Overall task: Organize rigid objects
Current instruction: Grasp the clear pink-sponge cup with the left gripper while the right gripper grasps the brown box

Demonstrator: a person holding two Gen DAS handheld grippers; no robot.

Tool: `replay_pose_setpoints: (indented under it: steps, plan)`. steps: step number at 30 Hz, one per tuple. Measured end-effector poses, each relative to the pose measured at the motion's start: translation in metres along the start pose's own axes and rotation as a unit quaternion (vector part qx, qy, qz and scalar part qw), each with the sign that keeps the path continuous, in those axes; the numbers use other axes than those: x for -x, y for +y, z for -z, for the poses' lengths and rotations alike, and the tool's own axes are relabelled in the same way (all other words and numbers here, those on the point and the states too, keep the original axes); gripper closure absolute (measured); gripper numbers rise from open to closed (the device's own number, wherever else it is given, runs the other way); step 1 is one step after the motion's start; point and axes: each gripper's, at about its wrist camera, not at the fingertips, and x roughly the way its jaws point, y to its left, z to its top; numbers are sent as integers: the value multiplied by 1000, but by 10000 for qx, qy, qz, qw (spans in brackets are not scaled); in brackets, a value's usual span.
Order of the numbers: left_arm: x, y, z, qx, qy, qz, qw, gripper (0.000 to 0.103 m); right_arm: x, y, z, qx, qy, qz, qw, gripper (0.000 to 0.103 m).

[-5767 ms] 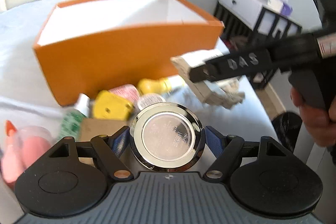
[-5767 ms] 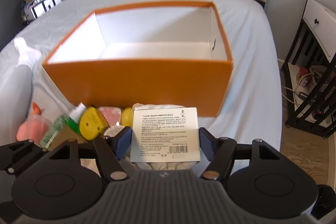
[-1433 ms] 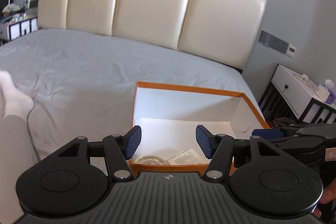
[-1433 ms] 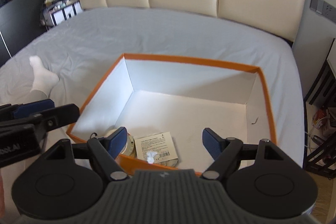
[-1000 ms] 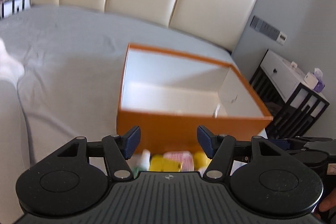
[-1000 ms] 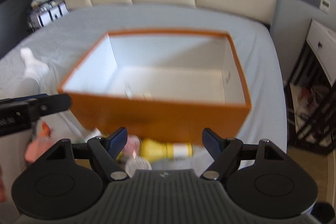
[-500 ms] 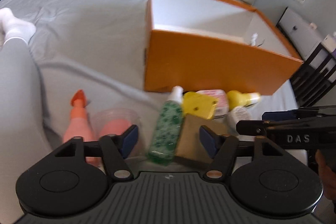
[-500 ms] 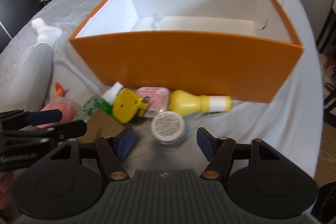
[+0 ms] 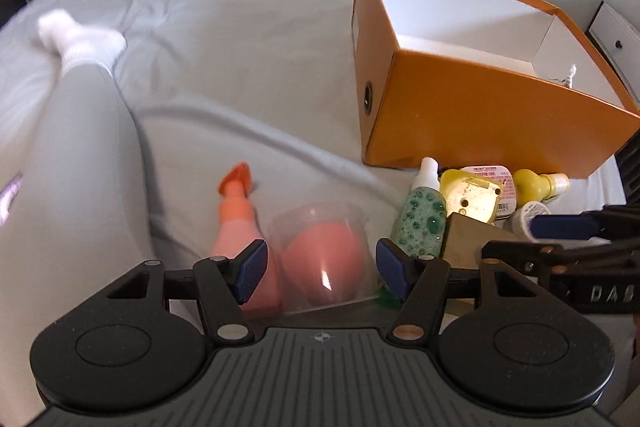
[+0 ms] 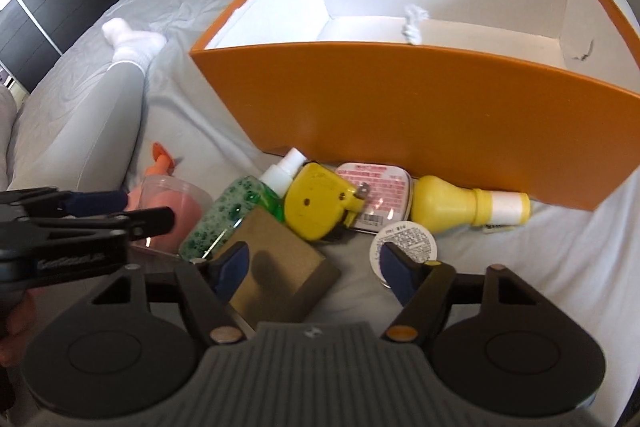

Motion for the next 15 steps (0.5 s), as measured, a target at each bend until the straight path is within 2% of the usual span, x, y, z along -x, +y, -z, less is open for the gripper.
replay_pose_setpoints:
  steps: [4, 6, 8, 12, 15]
  plan:
    - [-7, -1, 0, -38, 23, -72, 10000, 30, -5, 1, 0, 5, 115, -187, 9998, 51]
    - [-10, -5, -2, -38, 36, -75, 10000, 30, -11, -3, 0, -231, 263, -374, 9987, 51]
    - [-16, -6, -3, -22, 91, -78, 9999, 30, -18, -8, -1, -524, 383, -526, 9965, 46]
    - [-30, 0, -5, 234, 288, 19, 9993, 30, -34, -24, -1, -1190, 732, -806, 9869, 30]
    - [-30, 1, -6, 267, 274, 85, 9992, 33, -44, -27, 0, -1352, 809, -944, 9830, 23]
